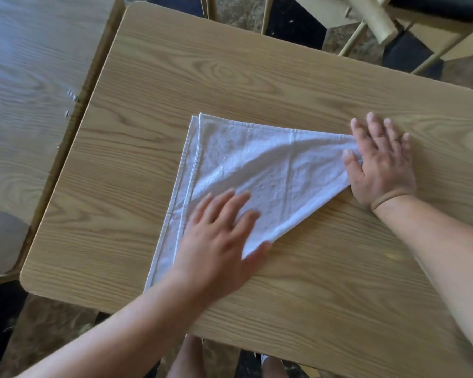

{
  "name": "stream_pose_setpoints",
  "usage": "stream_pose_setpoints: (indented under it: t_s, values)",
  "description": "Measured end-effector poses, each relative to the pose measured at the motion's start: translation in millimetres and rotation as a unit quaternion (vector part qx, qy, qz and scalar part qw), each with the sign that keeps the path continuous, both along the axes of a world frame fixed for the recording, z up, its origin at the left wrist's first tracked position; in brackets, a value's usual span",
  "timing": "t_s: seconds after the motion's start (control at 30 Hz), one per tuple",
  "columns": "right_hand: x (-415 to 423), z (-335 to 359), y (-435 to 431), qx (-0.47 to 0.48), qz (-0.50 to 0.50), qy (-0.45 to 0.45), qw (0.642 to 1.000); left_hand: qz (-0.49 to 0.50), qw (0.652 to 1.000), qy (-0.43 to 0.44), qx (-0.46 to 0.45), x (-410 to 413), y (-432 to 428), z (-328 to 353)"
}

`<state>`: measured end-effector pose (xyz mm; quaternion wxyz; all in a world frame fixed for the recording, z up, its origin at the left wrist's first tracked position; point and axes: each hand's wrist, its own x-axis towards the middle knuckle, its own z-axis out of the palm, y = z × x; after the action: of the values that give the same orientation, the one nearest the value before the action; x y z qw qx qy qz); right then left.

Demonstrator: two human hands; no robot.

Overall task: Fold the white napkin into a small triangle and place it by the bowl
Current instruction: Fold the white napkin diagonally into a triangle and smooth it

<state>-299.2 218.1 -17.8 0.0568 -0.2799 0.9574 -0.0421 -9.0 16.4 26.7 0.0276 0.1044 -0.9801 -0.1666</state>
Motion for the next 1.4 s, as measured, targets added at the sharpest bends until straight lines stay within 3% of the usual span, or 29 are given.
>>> stream_pose_setpoints:
  t_s: [0.13,0.23,0.33,0.57,0.93,1.07,1.2,1.3,1.4]
  values:
    - [-2,0,-1,0.004,-0.002,-0.004,1.000,-0.036,0.998,0.036,0.022,-102,36,-14]
    - [-2,-1,0,0.009,0.002,-0.005,1.000,-0.052,0.998,-0.022,0.004,-138,30,-32]
    - [-1,-1,0,0.003,0.002,-0.001,1.000,-0.046,0.995,-0.082,-0.034,-128,-13,-45]
    - [0,2,0,0.001,0.006,-0.007,1.000,0.104,0.986,-0.119,-0.058,-77,-142,-36]
    - [-1,4,-2,0.020,0.009,-0.030,0.999,0.101,0.987,-0.117,-0.050,-79,-146,-32]
    - [11,22,-27,-0.027,-0.054,-0.038,0.997,0.105,0.986,-0.116,-0.054,-80,-146,-32]
    - [89,28,-100,-0.191,0.083,-0.063,0.976,0.107,0.986,-0.113,-0.051,-81,-145,-31]
    - [147,16,-145,-0.126,0.195,-0.124,0.965,0.110,0.987,-0.109,-0.047,-81,-145,-32]
    - [148,-2,-139,-0.036,0.234,-0.085,0.968,0.104,0.988,-0.102,-0.053,-82,-147,-35]
